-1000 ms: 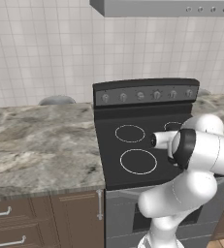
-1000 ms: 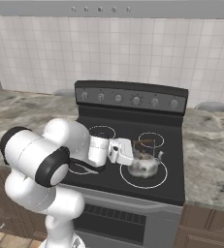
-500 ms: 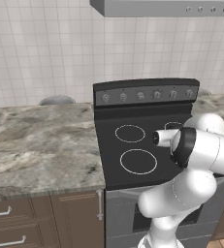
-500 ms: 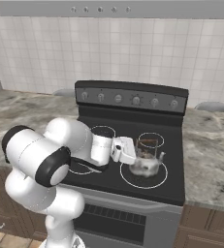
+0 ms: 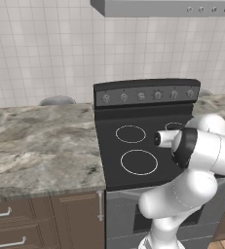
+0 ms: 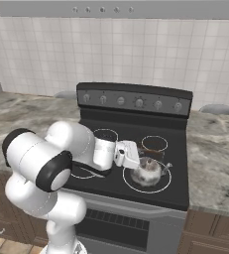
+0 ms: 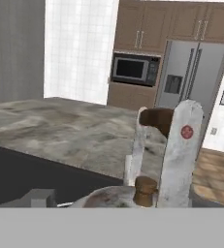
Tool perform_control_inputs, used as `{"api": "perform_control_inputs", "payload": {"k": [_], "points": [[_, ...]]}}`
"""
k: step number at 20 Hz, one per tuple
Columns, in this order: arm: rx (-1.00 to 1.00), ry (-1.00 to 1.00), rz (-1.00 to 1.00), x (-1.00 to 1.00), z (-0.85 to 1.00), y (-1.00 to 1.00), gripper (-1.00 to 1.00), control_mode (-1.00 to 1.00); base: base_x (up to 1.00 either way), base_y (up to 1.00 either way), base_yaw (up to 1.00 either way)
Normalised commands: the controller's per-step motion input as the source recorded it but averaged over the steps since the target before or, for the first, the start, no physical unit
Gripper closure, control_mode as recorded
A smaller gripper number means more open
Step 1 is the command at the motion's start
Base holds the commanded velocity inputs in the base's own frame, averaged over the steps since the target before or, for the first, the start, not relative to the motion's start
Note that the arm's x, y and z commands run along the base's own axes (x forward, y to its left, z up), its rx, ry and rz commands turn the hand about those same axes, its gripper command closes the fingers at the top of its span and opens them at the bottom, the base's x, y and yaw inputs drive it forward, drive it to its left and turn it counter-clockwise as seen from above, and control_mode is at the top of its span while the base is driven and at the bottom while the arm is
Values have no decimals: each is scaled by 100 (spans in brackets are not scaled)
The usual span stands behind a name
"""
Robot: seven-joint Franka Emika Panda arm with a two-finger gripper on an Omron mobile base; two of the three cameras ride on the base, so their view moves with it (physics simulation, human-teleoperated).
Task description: Pick the kettle from the cabinet and place it on a stove burner. Then pick the pot from the counter and place it on another stove burner. Finally, turn both burners on.
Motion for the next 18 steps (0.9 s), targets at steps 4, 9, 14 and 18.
{"api": "perform_control_inputs", "payload": {"k": [4, 9, 14, 18], "points": [[0, -2, 0, -20, -18, 0, -100, -100, 0, 0, 0], [0, -1, 0, -19, -21, 0, -100, -100, 0, 0, 0], [0, -3, 0, -12, -21, 10, -100, -100, 0, 0, 0], [0, -4, 0, -9, -15, 21, -100, -100, 0, 0, 0]]}}
